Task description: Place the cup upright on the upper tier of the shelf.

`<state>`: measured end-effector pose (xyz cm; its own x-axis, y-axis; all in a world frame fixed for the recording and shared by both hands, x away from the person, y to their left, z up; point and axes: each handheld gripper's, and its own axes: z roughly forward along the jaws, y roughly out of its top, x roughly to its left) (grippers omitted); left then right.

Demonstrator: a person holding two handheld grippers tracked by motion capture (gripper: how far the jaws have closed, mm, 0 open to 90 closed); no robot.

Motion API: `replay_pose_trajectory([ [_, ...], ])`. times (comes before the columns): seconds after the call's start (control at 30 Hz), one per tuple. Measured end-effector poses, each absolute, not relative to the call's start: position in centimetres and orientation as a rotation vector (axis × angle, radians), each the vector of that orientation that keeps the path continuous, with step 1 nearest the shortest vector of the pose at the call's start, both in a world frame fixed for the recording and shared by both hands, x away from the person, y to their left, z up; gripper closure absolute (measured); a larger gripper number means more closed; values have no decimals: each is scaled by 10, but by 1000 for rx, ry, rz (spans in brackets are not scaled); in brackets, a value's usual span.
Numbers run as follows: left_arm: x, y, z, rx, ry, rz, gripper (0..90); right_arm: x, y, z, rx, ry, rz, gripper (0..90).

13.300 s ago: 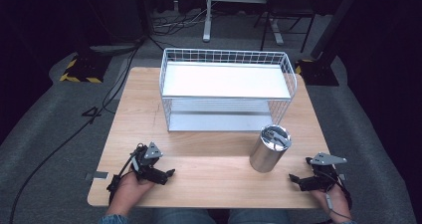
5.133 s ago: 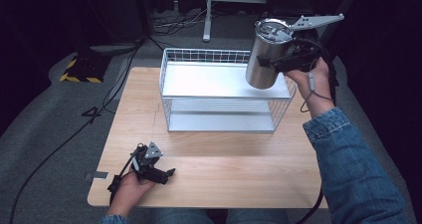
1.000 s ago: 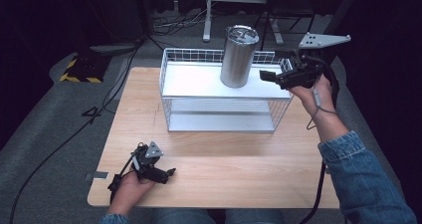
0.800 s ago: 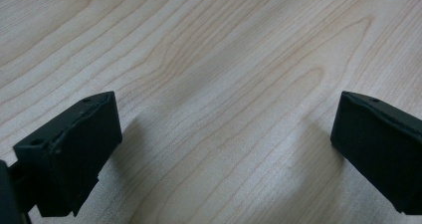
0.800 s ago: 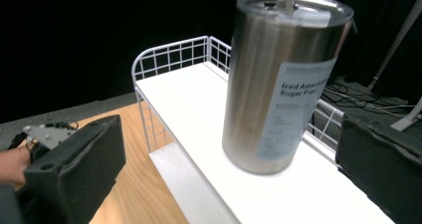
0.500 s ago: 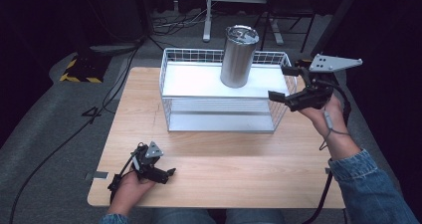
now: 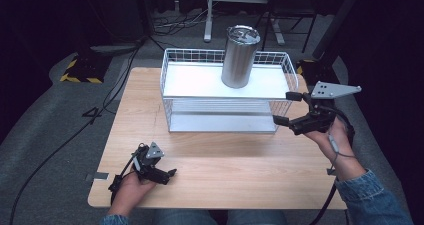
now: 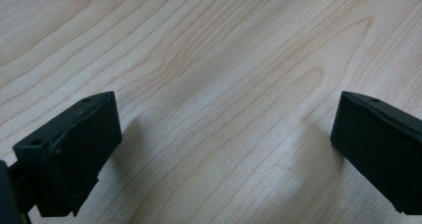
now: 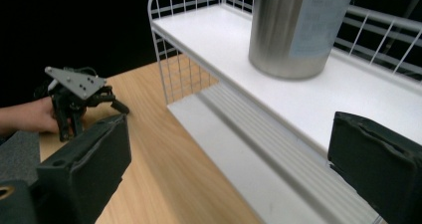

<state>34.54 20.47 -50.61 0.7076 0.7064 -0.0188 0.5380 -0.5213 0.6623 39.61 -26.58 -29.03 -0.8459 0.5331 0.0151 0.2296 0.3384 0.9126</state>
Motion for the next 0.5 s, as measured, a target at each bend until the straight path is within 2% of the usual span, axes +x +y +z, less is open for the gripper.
replay_pose_trajectory([
  [0.5, 345, 205, -506, 2257, 942, 336, 2, 386, -282, -358, 789, 2347, 1405, 37],
])
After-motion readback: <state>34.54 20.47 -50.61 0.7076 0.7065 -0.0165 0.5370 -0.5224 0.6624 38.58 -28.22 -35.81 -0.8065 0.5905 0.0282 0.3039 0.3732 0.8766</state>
